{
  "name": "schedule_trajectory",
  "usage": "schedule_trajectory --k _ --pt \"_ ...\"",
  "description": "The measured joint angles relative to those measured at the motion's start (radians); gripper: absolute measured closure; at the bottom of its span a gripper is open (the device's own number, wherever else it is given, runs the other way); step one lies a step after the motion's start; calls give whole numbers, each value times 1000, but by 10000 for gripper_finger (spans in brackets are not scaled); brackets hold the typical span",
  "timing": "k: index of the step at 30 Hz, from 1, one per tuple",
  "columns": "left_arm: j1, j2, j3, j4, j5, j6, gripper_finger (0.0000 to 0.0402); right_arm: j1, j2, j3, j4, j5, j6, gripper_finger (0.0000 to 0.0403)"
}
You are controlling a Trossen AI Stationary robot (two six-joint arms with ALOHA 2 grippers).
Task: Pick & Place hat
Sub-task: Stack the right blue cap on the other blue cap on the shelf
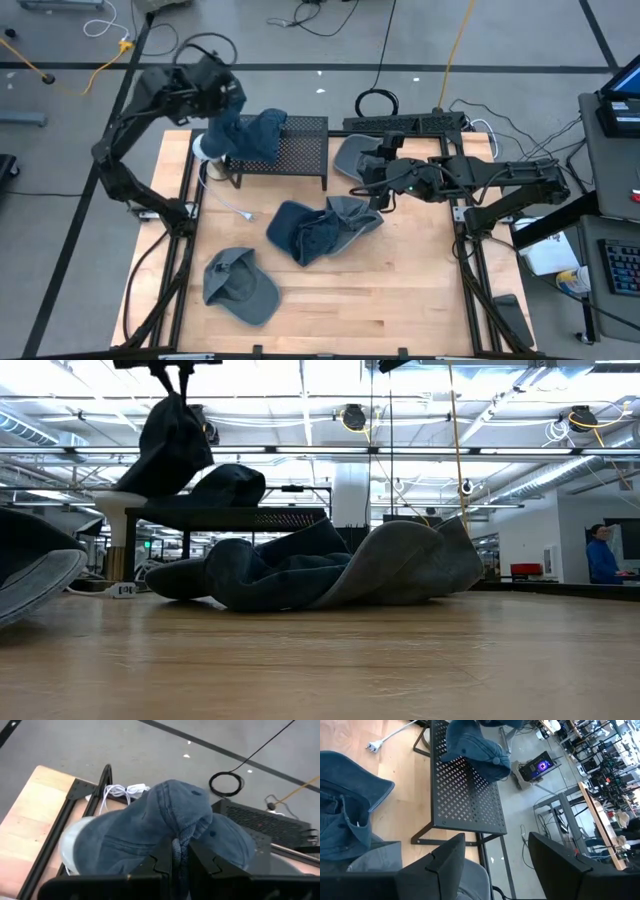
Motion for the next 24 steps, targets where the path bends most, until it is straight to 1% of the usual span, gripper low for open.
schedule_trajectory --k 5,9,11,15,21,24 --pt "-24 31 -11 26 -16 -19 375 0 0 0 0 0 2 193" --pt "-33 42 -11 101 -16 -17 375 0 0 0 -1 0 24 193" --pt "-41 58 -10 112 -15 -15 375 0 0 0 -1 -1 26 193" --pt "-55 111 -11 97 12 -15 375 0 0 0 -1 -1 27 193" --pt "-78 169 -11 180 39 -14 375 0 0 0 -1 -1 27 193" --pt "-84 194 -11 153 57 -7 375 0 0 0 -2 -1 27 193"
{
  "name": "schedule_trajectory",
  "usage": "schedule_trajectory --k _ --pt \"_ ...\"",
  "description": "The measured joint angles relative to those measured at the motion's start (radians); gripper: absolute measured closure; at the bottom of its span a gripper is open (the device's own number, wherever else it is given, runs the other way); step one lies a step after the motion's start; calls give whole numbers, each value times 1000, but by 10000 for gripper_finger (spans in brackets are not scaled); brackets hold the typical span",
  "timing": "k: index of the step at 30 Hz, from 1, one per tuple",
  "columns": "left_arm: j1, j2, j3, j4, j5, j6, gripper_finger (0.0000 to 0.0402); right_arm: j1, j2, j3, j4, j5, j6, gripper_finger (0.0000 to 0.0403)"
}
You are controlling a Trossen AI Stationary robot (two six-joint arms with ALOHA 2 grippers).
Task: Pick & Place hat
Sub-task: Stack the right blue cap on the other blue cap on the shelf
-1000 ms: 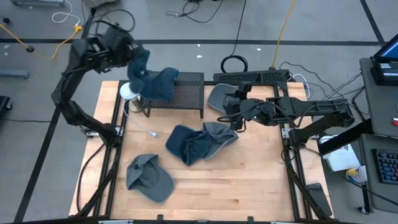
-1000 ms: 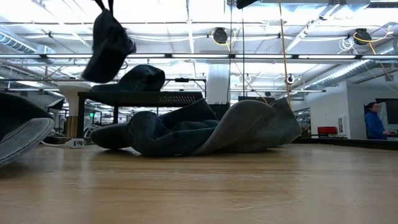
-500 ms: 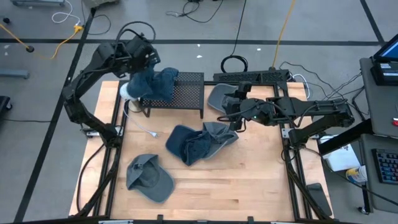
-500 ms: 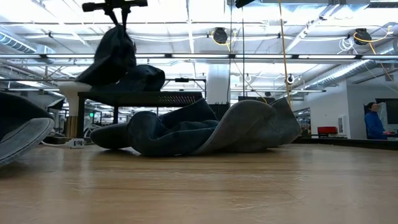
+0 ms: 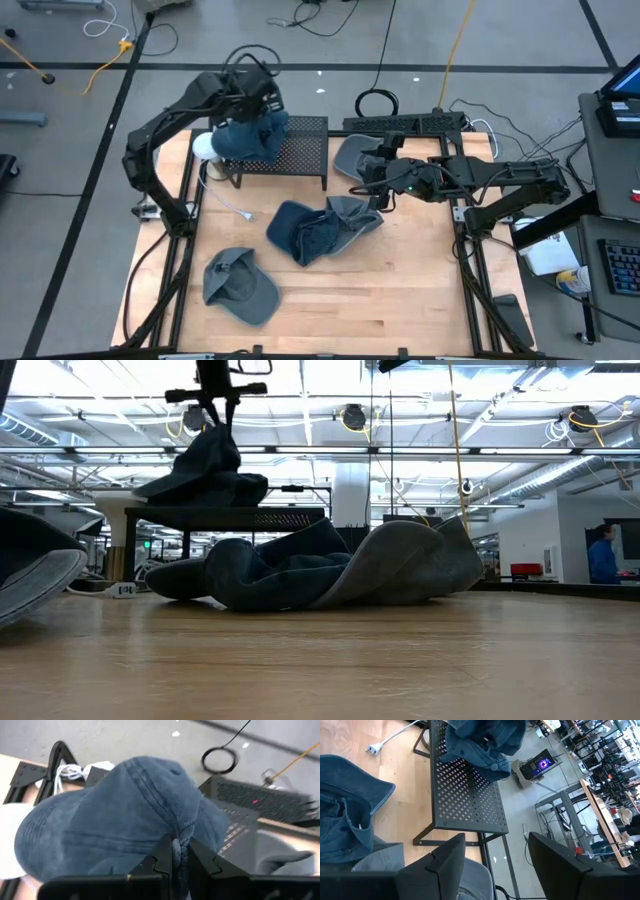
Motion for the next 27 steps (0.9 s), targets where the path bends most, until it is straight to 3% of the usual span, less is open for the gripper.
schedule_trajectory --k 5,11,20,27 --pt "-29 39 0 36 2 24 375 0 0 0 0 -10 0 193" --pt "-48 93 1 -14 16 61 376 0 0 0 1 -103 39 193" --pt "-67 169 1 10 50 111 372 0 0 0 1 -101 53 193" --pt "-41 177 1 20 114 139 255 0 0 0 1 -101 53 193"
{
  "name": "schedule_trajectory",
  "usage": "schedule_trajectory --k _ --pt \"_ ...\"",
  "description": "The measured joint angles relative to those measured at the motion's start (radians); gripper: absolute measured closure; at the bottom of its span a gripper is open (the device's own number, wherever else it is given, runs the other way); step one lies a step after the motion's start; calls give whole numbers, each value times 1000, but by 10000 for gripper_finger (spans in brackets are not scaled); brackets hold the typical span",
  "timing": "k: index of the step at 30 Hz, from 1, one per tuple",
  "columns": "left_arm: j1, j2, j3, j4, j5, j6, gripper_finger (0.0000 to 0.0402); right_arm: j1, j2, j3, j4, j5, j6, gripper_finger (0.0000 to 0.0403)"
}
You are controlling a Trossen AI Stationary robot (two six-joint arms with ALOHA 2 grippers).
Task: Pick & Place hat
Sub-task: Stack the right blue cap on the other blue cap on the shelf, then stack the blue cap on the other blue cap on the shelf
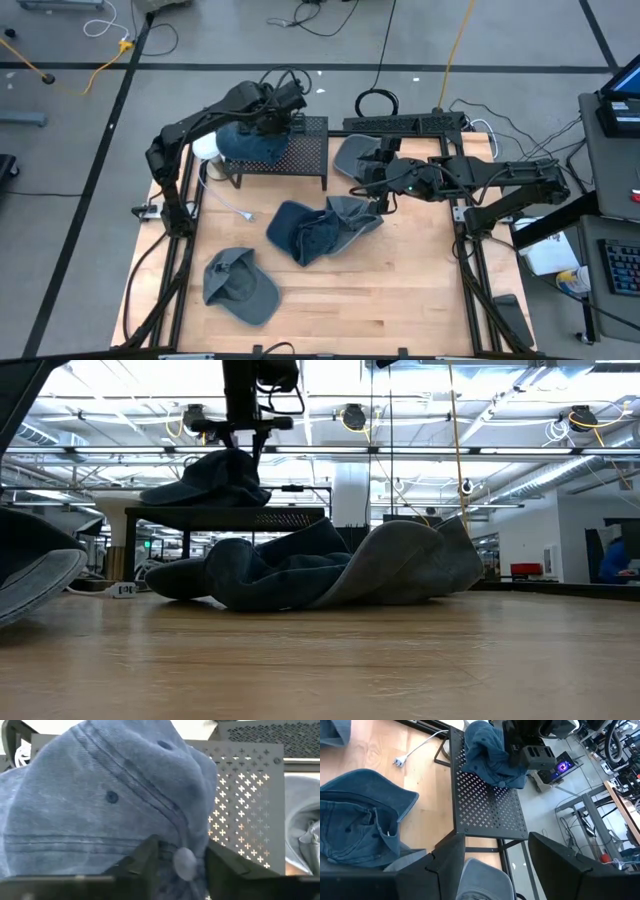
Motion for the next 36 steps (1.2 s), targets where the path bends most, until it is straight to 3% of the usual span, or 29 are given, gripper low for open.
schedule_trajectory --k 6,11,18,28,32,36 --pt "22 -10 10 -14 72 44 165 0 0 0 0 0 0 193" --pt "32 -57 27 -20 60 59 130 0 0 0 0 0 0 193" --pt "-15 -154 27 -15 86 227 122 0 0 0 0 -2 -5 193" --pt "-163 -231 27 -41 247 468 122 0 0 0 -5 -2 -37 193" --pt "-261 -232 27 -72 329 607 121 0 0 0 -42 -3 -35 193" --pt "-392 -224 27 -138 288 761 121 0 0 0 -91 -3 2 193"
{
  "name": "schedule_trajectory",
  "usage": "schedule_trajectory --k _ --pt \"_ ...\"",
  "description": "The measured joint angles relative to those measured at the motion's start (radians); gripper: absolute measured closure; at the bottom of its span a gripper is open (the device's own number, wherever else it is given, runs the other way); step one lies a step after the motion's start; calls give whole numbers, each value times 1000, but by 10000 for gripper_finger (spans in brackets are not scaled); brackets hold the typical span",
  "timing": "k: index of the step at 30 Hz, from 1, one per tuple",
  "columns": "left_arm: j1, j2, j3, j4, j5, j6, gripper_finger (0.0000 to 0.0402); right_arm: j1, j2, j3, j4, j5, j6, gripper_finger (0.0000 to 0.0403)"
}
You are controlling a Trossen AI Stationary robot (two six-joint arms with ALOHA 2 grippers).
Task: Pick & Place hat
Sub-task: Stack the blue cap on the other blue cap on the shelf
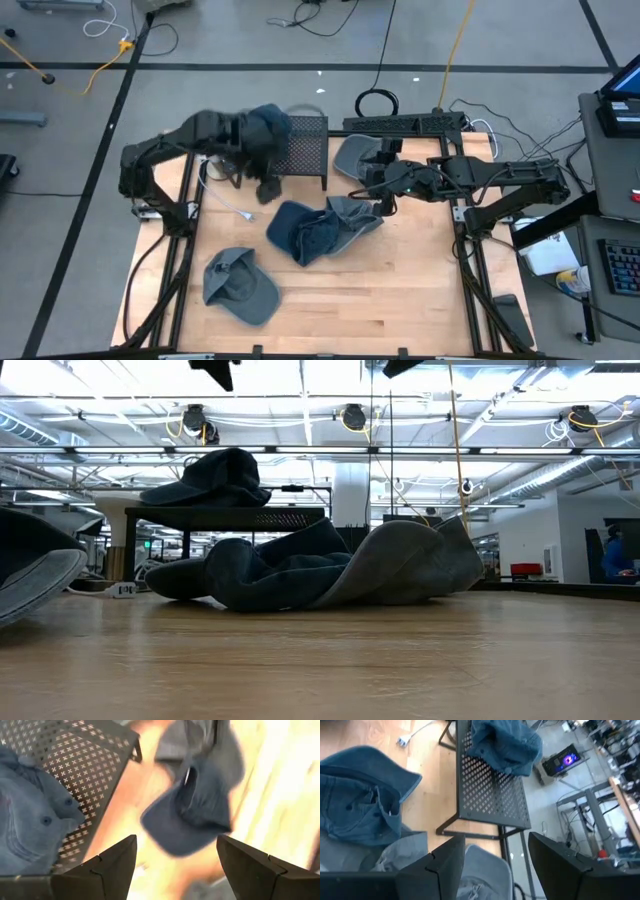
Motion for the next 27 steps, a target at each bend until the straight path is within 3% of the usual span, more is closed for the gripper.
schedule_trajectory --k 8,13,18,27 --pt "-239 3 -54 -36 -166 143 121 0 0 0 -15 0 58 193" --pt "-342 1 -152 10 -184 254 121 0 0 0 -14 0 58 193" --pt "-384 3 -325 99 -184 265 121 0 0 0 -14 0 58 193" --pt "-411 3 -611 435 -181 300 121 0 0 0 -15 2 58 193"
